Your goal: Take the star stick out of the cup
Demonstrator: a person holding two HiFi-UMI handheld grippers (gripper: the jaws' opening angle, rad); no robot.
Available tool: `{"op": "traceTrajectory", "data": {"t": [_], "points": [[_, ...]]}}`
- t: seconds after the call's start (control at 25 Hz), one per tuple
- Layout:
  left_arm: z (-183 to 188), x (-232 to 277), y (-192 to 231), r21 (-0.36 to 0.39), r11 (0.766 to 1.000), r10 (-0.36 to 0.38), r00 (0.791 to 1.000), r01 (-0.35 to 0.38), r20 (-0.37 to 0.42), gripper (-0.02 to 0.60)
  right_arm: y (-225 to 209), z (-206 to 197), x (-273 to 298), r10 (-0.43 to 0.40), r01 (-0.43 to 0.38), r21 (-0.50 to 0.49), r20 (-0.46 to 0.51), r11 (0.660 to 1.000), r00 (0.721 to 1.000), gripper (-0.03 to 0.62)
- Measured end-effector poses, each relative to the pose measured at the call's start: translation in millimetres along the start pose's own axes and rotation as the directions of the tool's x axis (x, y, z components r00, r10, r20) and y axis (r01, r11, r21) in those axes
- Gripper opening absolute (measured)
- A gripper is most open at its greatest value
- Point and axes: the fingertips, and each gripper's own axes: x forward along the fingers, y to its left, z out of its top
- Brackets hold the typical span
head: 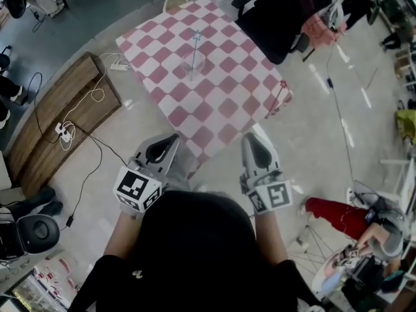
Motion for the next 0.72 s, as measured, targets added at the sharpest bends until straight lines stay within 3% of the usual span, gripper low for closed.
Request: {"op": "traceTrajectory", "data": {"t": [0.4,0.72], "points": [[26,25,107,0.006,0.994,-0.109,0.994,0.109,-0.013,0.04,11,9,107,-0.071,0.071,-0.008,-0.03,0.997,0.997,0.04],[31,31,153,-0.011,0.99,-0.142,0.99,0.142,-0.016,0.039,17,10,161,-0.085,0.084,-0.018,-0.057,0.996,0.995,0.038]]}}
